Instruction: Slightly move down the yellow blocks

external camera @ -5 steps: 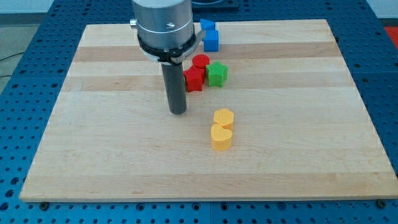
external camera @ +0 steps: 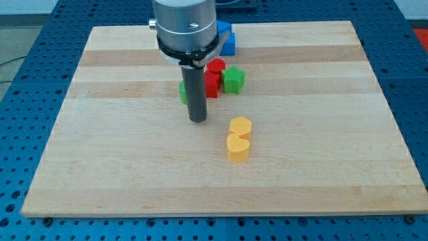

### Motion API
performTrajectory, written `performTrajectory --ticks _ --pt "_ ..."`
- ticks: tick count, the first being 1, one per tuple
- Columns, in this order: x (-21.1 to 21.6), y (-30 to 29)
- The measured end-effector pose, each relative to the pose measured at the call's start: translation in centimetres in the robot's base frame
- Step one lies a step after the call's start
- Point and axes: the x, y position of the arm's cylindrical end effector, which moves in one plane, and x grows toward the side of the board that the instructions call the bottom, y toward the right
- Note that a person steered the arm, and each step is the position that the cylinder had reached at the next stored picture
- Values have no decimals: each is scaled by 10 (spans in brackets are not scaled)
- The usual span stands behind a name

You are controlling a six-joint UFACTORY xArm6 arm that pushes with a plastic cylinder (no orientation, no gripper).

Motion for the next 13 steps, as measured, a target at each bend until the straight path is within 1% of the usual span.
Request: performTrajectory --ticks 2,3,4,5,6,7,8,9,10,11,12,13 --pt "4 23" --pt "31 24" --pt "43 22" --pt "9 16" --pt "-3 17" --pt "-2 54" --pt "25 41" --pt "62 -3" --pt "27 -24" --pt "-14 -133" --pt "-94 -201" --pt "-174 -224"
